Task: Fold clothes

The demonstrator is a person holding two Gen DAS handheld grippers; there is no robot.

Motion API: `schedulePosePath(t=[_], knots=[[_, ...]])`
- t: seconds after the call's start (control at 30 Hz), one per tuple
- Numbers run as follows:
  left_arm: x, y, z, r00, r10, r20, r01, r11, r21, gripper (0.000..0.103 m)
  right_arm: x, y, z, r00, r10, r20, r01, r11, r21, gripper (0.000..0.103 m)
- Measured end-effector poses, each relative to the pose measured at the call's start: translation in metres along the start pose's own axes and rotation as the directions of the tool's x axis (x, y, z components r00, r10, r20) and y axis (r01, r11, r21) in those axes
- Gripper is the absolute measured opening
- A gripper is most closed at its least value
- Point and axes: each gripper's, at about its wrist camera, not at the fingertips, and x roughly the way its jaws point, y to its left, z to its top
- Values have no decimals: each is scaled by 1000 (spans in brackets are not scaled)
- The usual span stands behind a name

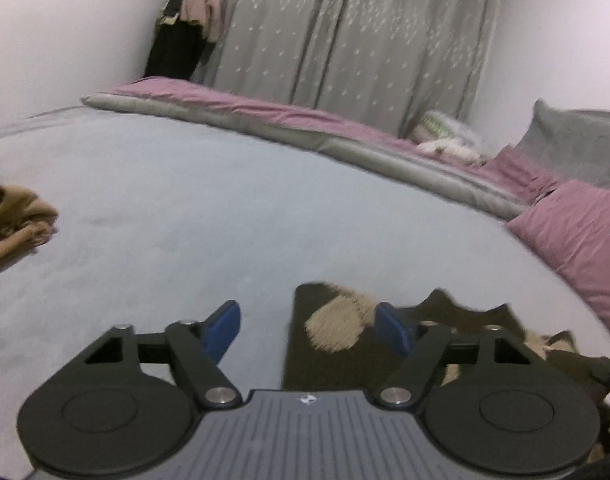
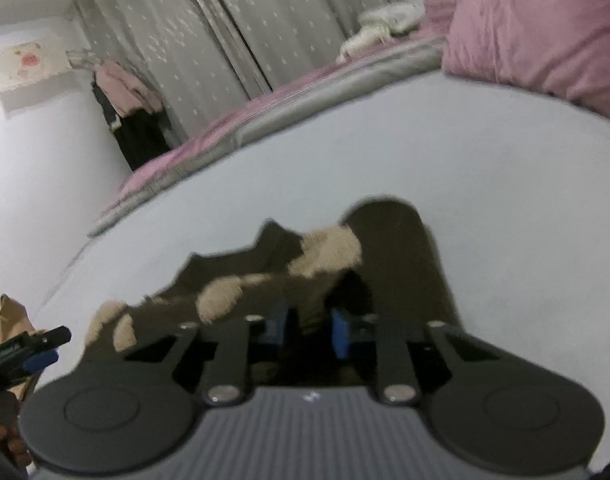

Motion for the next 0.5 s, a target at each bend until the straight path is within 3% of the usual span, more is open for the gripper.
schedulePosePath(t=[0.1,0.23,0.37,0.5], knots=[[8,-2,0,998,-62,-10,63,998,8,55,-12,6,6,998,-17,62,19,999,-42,11],[17,-10,-5,996,-83,-40,85,995,55,55,-15,7,8,994,-66,92,75,993,-95,10],[29,-15,-11,993,-83,-86,91,992,92,55,3,-2,1,993,-112,23,114,990,-88,10],[24,6,4,990,-132,-58,130,991,-33,54,12,-7,-3,992,-124,-5,123,988,-88,11]])
